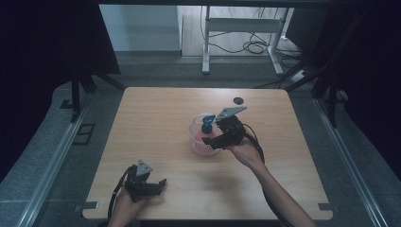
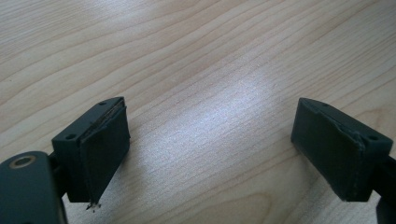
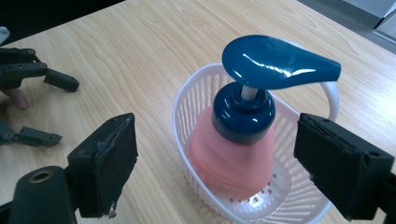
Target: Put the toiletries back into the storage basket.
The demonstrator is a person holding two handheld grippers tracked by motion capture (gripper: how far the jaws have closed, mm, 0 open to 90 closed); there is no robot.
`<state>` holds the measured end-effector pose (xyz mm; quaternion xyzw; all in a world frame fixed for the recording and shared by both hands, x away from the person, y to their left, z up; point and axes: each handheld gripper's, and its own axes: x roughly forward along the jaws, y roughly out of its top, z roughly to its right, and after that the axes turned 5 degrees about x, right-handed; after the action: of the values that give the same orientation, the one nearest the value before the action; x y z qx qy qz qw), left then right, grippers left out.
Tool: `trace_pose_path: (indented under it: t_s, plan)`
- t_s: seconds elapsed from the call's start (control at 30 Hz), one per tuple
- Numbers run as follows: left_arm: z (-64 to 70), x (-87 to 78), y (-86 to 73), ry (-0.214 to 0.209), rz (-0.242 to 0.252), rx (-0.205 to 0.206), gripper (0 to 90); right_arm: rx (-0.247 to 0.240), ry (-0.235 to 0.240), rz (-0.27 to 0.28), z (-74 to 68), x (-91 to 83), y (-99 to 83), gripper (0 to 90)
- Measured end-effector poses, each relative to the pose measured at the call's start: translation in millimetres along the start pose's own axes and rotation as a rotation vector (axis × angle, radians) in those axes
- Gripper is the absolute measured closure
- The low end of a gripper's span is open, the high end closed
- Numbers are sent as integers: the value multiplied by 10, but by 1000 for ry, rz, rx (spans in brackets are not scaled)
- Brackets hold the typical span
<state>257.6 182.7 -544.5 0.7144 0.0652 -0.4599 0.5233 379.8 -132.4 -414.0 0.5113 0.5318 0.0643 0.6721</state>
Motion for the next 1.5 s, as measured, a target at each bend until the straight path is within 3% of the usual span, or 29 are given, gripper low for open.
trace_pose_path:
  t_s: [0.87, 1.5]
  plan:
    - [-1, 0, 0, 1, 0, 2, 113, -5, 27, 2, -40, -240, -284, 136]
    - [-1, 1, 0, 1, 0, 2, 113, -24, 10, -13, -64, -380, -562, 132]
